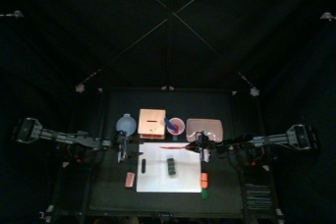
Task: Place sushi on board then cut the sushi with the knife then place the pieces on the plate
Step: Grasp knife edge with left hand
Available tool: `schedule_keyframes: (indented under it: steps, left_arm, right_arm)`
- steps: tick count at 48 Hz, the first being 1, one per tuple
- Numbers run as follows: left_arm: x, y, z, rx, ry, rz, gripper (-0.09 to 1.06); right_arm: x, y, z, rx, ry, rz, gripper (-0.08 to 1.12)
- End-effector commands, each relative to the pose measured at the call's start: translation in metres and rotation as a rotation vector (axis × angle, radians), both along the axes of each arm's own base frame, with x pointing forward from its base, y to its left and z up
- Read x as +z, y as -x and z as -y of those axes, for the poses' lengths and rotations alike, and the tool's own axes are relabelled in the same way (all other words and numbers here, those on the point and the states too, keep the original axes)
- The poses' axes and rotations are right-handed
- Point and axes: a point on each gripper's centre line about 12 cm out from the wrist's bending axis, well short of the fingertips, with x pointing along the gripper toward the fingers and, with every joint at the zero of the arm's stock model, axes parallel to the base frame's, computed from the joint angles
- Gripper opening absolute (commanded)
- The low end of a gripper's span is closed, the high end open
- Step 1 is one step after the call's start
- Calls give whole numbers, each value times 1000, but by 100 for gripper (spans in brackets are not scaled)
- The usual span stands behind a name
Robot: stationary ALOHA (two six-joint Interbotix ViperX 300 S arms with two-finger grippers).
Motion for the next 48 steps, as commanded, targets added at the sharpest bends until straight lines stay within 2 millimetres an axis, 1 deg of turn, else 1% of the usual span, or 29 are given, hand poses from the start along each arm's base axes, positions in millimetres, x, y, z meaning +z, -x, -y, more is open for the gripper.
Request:
schedule_keyframes:
  steps: [1,11,16,24,33,48]
  left_arm:
    - [2,-15,0,10,13,-10,88]
    - [-11,-36,3,7,13,-89,88]
    - [-19,-47,5,4,12,-130,88]
    - [-28,-63,9,-8,11,-194,87]
    - [-34,-81,12,-14,17,-266,87]
    - [-43,-105,18,-28,22,-353,87]
  right_arm:
    - [5,-3,2,-12,19,26,34]
    - [-1,-7,0,-24,12,7,34]
    - [-1,-8,-11,1,-6,3,34]
    - [0,-8,-22,-2,-37,11,34]
    - [-3,-10,-32,10,-51,-4,34]
    - [-9,-22,-37,14,-44,-41,34]
